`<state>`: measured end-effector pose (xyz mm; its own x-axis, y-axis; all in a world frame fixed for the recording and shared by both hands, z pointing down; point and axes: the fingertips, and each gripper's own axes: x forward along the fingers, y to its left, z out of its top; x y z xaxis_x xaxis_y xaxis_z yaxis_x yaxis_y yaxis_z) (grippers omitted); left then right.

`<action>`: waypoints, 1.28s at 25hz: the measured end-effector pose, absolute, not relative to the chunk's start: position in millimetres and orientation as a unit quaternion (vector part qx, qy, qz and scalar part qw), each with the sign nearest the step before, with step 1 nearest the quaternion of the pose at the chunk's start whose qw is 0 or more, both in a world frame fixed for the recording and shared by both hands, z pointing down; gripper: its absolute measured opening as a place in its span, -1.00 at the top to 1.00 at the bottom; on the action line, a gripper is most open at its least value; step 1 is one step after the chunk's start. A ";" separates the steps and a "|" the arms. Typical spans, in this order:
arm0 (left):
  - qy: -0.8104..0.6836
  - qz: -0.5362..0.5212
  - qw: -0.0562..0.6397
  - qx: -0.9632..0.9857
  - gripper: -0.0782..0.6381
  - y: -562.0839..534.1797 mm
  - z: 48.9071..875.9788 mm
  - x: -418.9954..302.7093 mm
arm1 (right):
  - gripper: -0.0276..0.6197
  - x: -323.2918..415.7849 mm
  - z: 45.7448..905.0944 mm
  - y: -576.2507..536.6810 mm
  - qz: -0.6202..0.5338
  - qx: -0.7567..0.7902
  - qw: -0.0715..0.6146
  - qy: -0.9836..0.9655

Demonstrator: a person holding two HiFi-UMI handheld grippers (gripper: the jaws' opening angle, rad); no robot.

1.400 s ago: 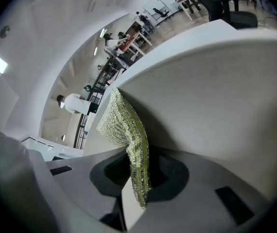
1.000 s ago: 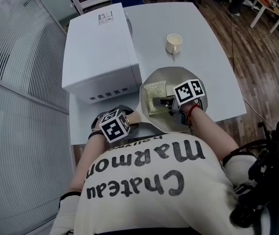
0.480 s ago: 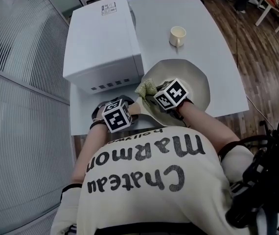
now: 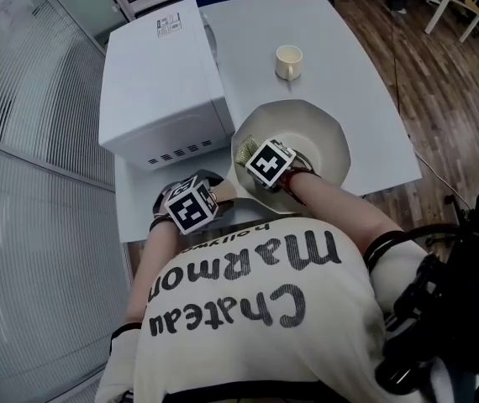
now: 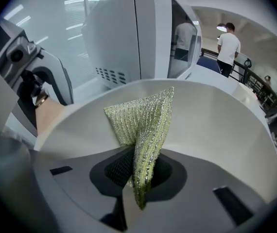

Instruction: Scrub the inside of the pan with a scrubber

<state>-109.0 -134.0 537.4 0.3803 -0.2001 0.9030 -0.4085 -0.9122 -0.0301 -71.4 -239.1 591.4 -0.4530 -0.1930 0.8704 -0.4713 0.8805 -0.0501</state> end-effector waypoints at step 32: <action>-0.198 0.523 0.107 0.822 0.13 -129.2 538.5 -106.4 | 0.78 58.0 608.1 -346.8 -0.013 0.378 0.616 -0.691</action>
